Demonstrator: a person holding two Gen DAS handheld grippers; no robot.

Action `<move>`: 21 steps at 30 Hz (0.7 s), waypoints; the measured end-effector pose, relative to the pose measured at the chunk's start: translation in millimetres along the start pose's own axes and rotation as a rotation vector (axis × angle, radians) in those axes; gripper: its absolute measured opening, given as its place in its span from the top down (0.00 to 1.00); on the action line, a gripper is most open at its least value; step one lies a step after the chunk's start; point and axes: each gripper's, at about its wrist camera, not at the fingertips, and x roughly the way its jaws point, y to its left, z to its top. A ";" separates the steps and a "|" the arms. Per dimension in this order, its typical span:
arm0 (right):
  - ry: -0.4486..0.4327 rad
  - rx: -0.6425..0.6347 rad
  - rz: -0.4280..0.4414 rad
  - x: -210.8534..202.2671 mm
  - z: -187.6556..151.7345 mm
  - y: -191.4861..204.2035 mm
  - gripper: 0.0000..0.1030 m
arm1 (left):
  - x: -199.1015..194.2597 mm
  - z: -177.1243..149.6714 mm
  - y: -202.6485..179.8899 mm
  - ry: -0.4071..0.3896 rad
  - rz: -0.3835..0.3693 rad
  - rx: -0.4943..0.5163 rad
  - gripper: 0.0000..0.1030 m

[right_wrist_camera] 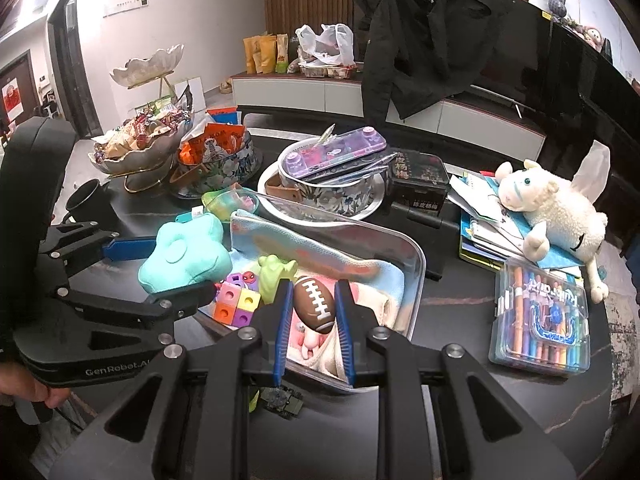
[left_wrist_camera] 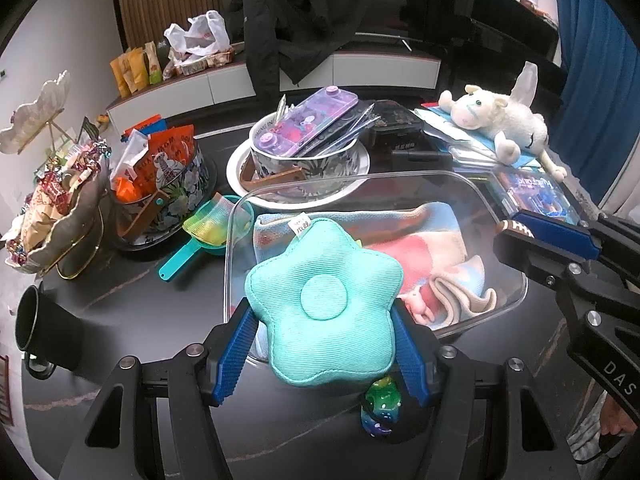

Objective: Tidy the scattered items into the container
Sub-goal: 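Lower the teal star and football into the clear container and open both grippers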

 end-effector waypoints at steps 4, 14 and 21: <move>0.012 -0.008 0.001 7.5 4.4 0.0 0.82 | 6.0 2.1 2.0 0.014 0.009 -0.001 0.40; 0.042 -0.007 0.014 33.4 5.1 -6.6 0.82 | 25.3 7.9 8.9 0.039 0.002 -0.028 0.40; 0.038 -0.005 0.024 39.1 2.3 -7.8 0.82 | 28.8 8.8 9.2 0.031 -0.004 -0.035 0.40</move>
